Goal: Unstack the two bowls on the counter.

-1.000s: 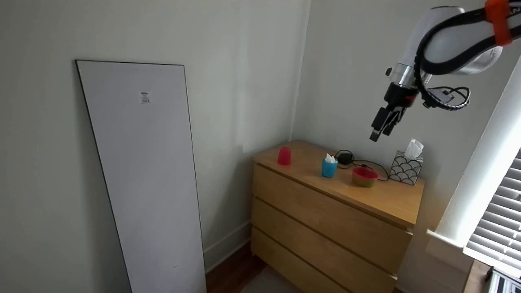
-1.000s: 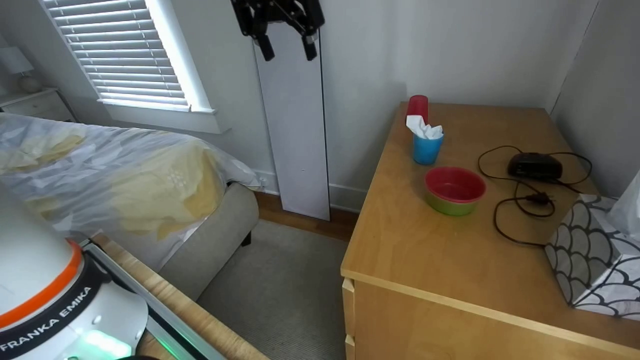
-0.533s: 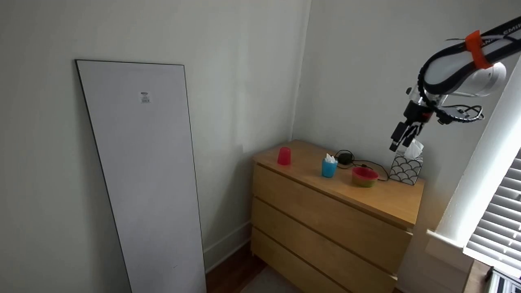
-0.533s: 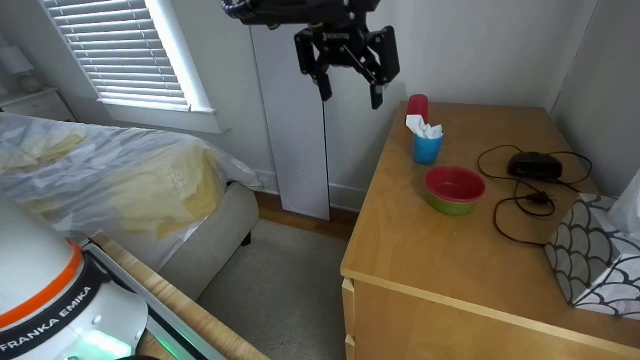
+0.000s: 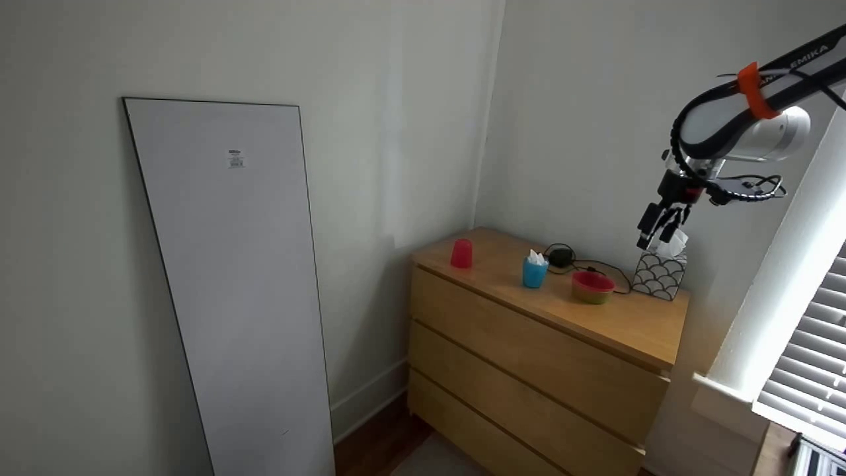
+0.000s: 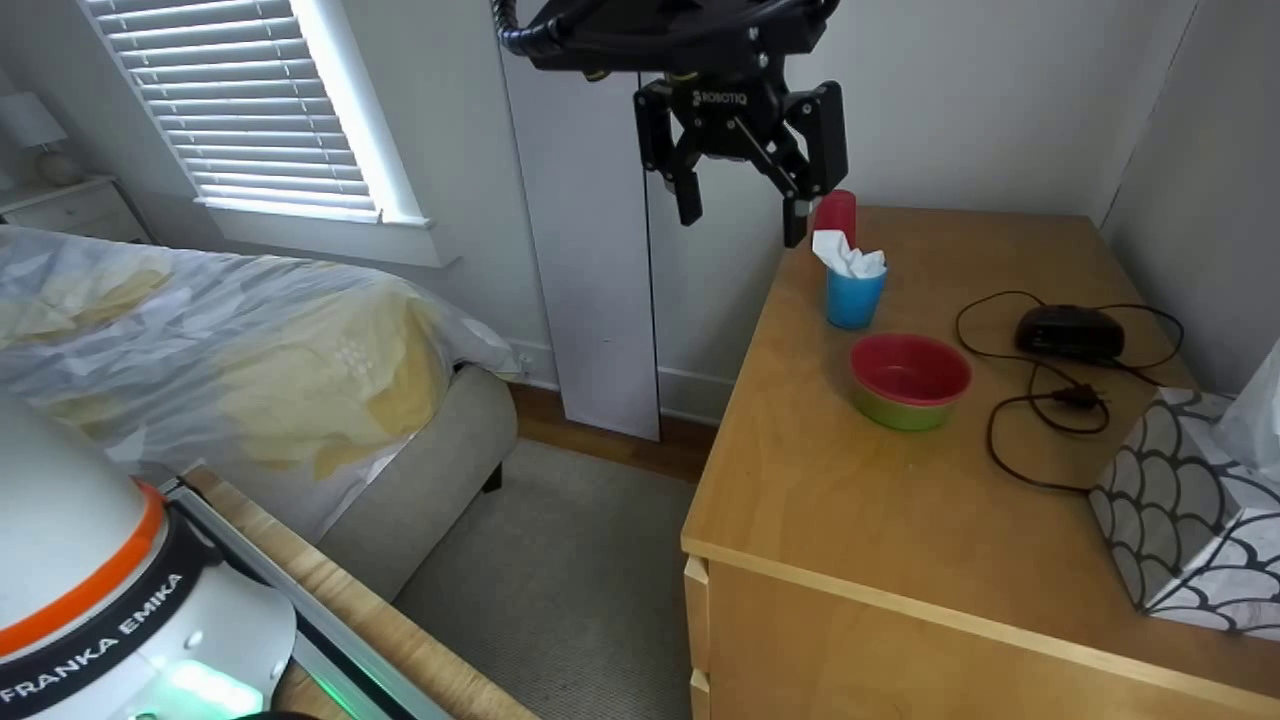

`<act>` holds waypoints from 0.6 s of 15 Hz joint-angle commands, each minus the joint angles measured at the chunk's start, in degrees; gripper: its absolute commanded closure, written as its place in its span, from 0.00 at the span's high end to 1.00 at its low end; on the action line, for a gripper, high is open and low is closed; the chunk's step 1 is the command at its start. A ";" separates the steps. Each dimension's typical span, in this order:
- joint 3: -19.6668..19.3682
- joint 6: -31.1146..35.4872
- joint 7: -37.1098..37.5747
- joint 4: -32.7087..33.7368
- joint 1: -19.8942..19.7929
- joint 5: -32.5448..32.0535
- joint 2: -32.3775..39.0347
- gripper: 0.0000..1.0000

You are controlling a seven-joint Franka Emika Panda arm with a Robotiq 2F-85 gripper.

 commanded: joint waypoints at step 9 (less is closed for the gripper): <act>2.75 4.31 -0.74 11.05 -1.20 1.05 20.47 1.00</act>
